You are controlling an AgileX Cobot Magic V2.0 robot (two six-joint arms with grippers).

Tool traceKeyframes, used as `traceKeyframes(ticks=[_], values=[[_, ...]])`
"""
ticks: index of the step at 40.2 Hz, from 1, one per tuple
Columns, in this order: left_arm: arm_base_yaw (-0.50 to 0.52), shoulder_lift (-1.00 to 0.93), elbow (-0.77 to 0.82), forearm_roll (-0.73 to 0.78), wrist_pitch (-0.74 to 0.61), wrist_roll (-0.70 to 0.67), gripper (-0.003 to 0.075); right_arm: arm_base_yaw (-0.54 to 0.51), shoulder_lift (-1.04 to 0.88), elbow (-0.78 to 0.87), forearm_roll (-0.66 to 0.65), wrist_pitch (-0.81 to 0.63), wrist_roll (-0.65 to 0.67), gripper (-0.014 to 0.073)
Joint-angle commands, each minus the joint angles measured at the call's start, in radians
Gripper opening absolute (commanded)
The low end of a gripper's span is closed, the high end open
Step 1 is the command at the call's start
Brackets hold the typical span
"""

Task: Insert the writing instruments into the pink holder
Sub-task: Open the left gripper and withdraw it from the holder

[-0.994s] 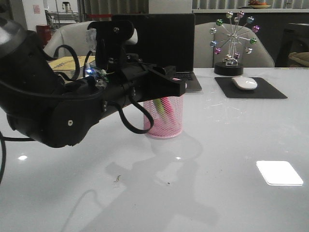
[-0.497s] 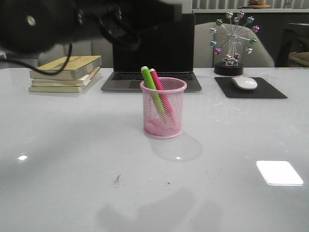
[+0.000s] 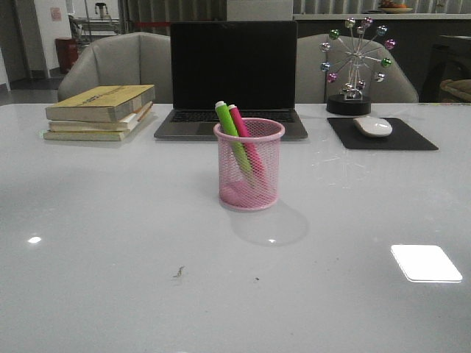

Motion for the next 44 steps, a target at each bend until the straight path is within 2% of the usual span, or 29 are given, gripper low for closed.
traceKeyframes(ticks=[1, 8, 13, 25, 34, 44], values=[[0.044, -0.090, -0.028, 0.014, 0.023, 0.008, 0.0162, -0.006, -0.002, -0.028, 0.011, -0.066, 0.002, 0.0339], [0.137, -0.195, -0.028, 0.076, 0.226, 0.008, 0.0115, -0.006, -0.002, -0.028, 0.011, -0.066, 0.002, 0.0339], [0.197, -0.250, -0.018, 0.098, 0.300, 0.008, 0.0100, -0.006, -0.002, -0.028, 0.011, -0.066, 0.002, 0.0339], [0.302, -0.415, 0.149, 0.102, 0.318, 0.008, 0.0100, -0.006, -0.002, -0.028, 0.011, -0.066, 0.002, 0.0339], [0.340, -0.535, 0.300, 0.102, 0.334, 0.008, 0.0100, -0.006, -0.002, -0.028, 0.011, -0.066, 0.002, 0.0339], [0.354, -0.595, 0.365, 0.102, 0.339, 0.007, 0.0100, -0.006, -0.002, -0.028, 0.011, -0.066, 0.002, 0.0339]])
